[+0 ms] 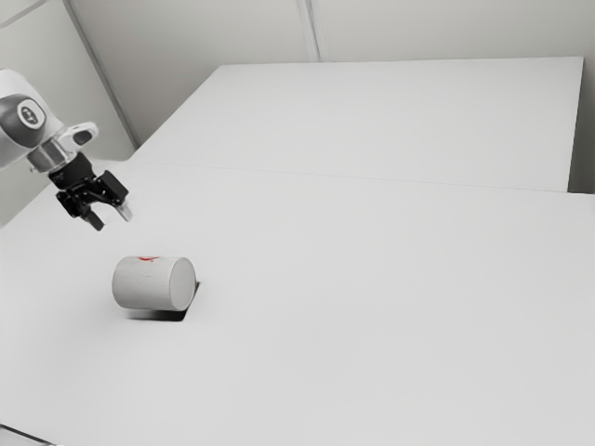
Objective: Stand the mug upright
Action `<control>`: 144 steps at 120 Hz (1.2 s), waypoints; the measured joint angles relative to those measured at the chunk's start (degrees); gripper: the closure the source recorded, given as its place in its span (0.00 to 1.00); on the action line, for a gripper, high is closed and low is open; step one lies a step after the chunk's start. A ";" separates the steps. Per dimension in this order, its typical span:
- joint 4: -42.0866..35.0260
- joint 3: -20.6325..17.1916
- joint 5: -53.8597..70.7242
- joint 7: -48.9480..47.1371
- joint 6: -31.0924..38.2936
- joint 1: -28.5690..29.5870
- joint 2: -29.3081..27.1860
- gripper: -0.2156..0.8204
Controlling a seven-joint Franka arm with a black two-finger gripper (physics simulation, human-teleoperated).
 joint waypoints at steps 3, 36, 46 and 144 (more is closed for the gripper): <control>-0.03 0.00 -0.46 1.19 0.11 1.19 0.72 0.21; 1.42 -0.04 -6.09 13.75 -1.44 10.50 9.18 0.21; 2.50 -0.19 -8.04 17.19 -2.78 12.21 11.58 0.21; 2.09 -9.44 -24.07 37.39 -10.27 22.07 21.28 0.27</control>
